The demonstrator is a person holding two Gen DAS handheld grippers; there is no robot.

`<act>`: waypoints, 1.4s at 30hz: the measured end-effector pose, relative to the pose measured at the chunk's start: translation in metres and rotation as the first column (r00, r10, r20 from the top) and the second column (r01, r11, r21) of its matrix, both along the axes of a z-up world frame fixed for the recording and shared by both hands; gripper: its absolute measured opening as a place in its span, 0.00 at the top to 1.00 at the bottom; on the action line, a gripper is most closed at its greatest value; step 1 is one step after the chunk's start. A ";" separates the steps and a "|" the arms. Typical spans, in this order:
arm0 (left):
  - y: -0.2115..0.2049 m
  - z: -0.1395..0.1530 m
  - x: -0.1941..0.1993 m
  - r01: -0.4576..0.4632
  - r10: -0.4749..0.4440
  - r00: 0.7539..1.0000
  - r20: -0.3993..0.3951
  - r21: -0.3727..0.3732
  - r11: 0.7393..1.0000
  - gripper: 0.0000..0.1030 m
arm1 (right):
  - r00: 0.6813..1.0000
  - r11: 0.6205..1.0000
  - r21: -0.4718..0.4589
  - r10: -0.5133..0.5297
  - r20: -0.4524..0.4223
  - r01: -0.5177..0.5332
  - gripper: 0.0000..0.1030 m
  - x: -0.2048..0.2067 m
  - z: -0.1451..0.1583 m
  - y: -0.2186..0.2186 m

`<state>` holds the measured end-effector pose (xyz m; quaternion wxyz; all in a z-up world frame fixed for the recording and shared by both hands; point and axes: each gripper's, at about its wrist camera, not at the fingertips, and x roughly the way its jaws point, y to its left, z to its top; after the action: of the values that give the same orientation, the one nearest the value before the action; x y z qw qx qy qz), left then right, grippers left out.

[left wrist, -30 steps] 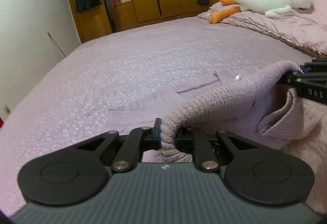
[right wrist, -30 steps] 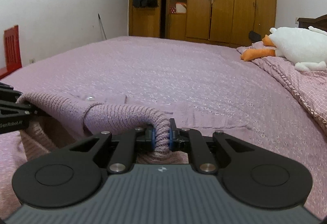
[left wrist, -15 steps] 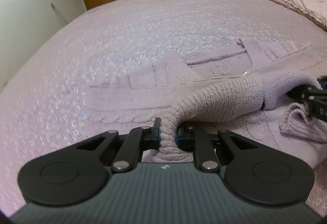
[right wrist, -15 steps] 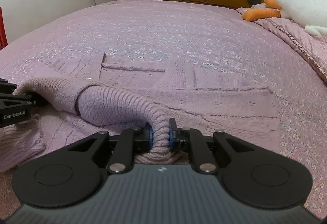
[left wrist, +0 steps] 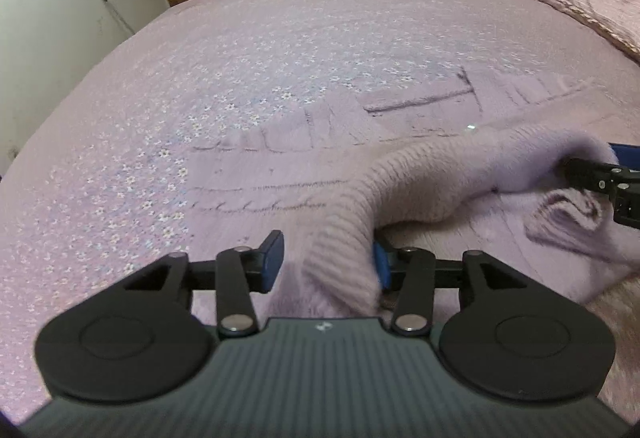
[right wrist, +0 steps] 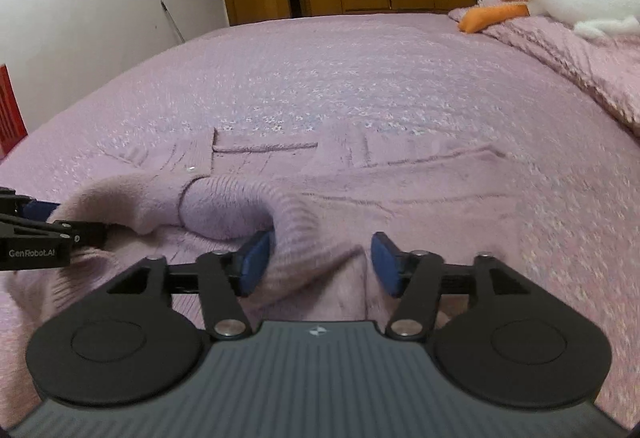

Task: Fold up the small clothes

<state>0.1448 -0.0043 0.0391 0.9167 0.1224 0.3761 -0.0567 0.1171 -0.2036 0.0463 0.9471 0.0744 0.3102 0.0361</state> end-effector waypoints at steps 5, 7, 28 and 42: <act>0.001 0.014 -0.022 0.009 -0.009 1.000 0.011 -0.013 1.000 0.50 | 0.997 0.998 0.031 -0.061 0.040 0.059 0.34 -0.032 0.007 -0.014; -0.001 0.019 -0.028 0.015 -0.015 1.000 0.010 0.011 1.000 0.50 | 0.997 0.998 0.020 -0.063 0.047 0.063 0.34 -0.044 0.009 -0.017; 0.031 0.033 -0.086 0.020 -0.019 1.000 0.019 -0.016 1.000 0.50 | 0.998 0.998 -0.017 -0.064 0.019 0.065 0.34 -0.090 0.007 -0.018; 0.020 0.020 -0.111 0.148 -0.149 0.988 0.046 0.009 0.989 0.46 | 0.999 0.997 -0.063 -0.049 -0.016 0.048 0.34 -0.090 0.002 -0.006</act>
<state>0.0340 0.0162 0.0591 0.9181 0.1540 0.3447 -0.1209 0.0267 -0.2100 0.0485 0.9467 0.0525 0.3178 0.0026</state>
